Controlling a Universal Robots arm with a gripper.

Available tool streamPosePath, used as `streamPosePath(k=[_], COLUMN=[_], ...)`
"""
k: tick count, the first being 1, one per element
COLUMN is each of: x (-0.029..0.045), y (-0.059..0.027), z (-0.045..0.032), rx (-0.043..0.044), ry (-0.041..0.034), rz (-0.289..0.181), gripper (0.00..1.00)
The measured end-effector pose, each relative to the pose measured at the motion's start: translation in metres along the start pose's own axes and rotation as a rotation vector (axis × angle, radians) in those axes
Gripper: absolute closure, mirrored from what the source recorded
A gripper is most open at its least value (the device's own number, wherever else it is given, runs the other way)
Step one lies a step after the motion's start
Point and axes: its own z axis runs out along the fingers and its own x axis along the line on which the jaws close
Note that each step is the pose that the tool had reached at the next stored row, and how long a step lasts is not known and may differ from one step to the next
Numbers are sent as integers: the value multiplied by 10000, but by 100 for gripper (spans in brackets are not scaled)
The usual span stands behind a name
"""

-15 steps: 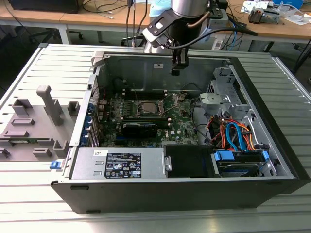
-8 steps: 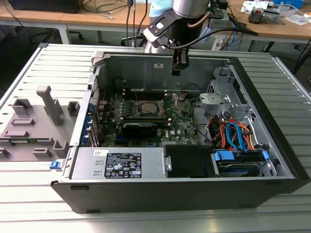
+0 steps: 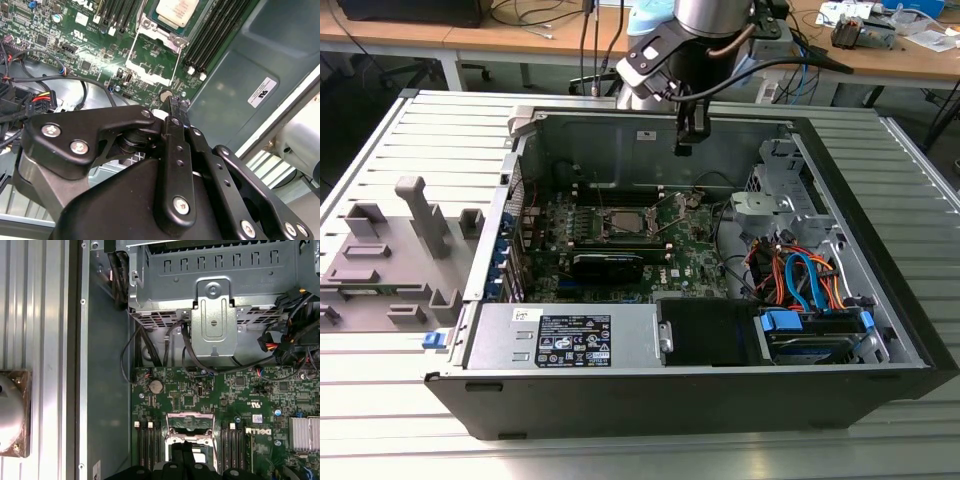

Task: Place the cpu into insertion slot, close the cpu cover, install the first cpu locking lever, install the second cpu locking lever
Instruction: 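Close the cpu cover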

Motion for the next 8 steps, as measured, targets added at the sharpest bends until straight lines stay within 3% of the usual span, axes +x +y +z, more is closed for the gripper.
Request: streamPosePath(k=[8], x=[0], y=[18], z=[2], rx=[0], ry=[0], rz=[0], gripper=[89])
